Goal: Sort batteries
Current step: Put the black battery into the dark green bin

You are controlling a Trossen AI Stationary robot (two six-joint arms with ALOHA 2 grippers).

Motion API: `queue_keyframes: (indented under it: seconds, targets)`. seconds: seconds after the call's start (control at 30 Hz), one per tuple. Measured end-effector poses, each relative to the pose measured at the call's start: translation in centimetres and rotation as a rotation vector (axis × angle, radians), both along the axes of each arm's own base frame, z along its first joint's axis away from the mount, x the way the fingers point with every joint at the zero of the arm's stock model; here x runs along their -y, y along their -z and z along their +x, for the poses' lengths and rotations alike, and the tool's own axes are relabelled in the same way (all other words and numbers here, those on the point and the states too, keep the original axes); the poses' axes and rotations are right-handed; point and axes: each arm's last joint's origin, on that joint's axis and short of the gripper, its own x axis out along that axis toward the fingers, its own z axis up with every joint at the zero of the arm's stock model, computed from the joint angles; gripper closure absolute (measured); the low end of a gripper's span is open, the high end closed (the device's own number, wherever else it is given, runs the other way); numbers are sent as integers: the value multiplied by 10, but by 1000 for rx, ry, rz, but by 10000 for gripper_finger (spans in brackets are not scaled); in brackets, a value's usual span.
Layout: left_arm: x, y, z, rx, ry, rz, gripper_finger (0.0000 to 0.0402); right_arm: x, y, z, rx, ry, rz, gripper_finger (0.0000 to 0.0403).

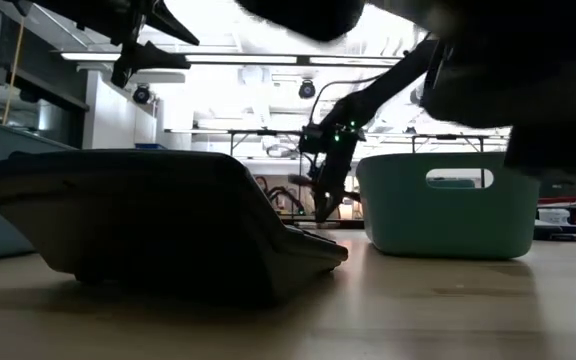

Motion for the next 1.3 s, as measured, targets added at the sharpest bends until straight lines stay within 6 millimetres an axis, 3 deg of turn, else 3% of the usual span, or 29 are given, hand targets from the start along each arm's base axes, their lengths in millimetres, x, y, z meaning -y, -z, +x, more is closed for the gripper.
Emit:
queue_keyframes:
  seconds: [0.3, 0.43, 0.53, 0.6, 0.77, 0.93, 1.13, 1.3]
  targets:
    - [0, 0, 0, -4, 2, 9, 223, -33, -4, 8, -75, -203, 93, 403]
    - [0, -1, 0, 1, 1, 14, 223, -45, -28, 14, -48, -257, 27, 403]
    - [0, -2, 0, 7, 2, 27, 223, -39, -61, 3, -46, -214, -70, 403]
    - [0, -2, 0, 11, 2, 29, 223, -33, -70, -10, -84, -177, -83, 403]
    - [-1, -2, 0, 10, -2, 30, 223, -25, -70, -35, -213, -135, -27, 403]
    - [-1, -2, 0, 10, -2, 30, 223, -24, -70, -45, -319, -140, -37, 403]
    - [0, -2, 1, 9, 7, 29, 223, -38, -53, -59, -430, -192, 8, 402]
    - [0, -2, 1, 1, 11, 46, 223, -56, -54, -95, -325, -75, -46, 402]
